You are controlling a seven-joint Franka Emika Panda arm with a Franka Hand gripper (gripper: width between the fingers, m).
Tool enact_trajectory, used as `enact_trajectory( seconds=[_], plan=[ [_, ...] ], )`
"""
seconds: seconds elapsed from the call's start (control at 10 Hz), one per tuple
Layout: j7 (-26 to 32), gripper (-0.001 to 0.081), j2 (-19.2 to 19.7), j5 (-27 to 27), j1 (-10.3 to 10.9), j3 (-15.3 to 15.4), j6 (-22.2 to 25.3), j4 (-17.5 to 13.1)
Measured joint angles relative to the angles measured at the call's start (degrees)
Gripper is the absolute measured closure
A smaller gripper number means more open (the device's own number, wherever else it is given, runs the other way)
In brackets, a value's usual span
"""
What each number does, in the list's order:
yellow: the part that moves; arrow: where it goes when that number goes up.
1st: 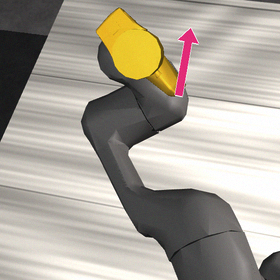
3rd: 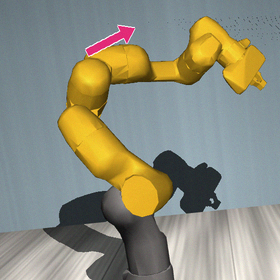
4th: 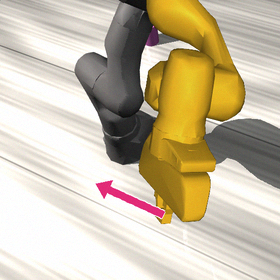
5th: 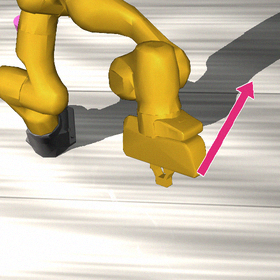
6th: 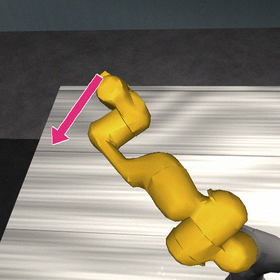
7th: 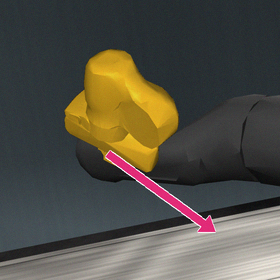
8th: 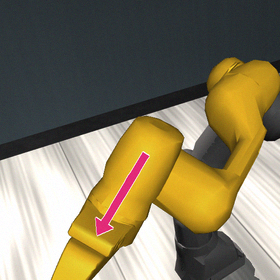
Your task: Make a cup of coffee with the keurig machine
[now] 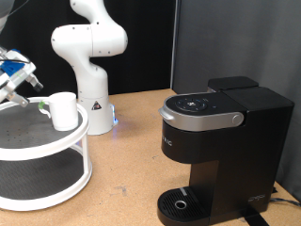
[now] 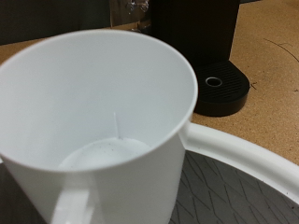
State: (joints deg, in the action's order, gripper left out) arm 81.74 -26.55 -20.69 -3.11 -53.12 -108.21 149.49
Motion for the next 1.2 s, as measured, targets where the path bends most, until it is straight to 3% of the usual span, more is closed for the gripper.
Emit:
enact_trajectory(
  seconds=[0.5, 0.9, 1.0, 1.1, 1.2],
  plan=[
    [7.0, 0.0001, 4.0, -4.2, 4.2, -3.8, 0.5, 1.4],
    [7.9, 0.0001, 3.9, -4.7, 4.6, -4.2, 1.7, 2.5],
    [7.9, 0.0089, 3.9, -4.7, 4.6, -4.2, 1.4, 2.7],
    [7.8, 0.0089, 3.9, -4.7, 4.6, -4.2, 1.1, 2.9],
    [7.8, 0.0226, 3.9, -4.7, 4.6, -4.2, 0.8, 3.1]
  ],
)
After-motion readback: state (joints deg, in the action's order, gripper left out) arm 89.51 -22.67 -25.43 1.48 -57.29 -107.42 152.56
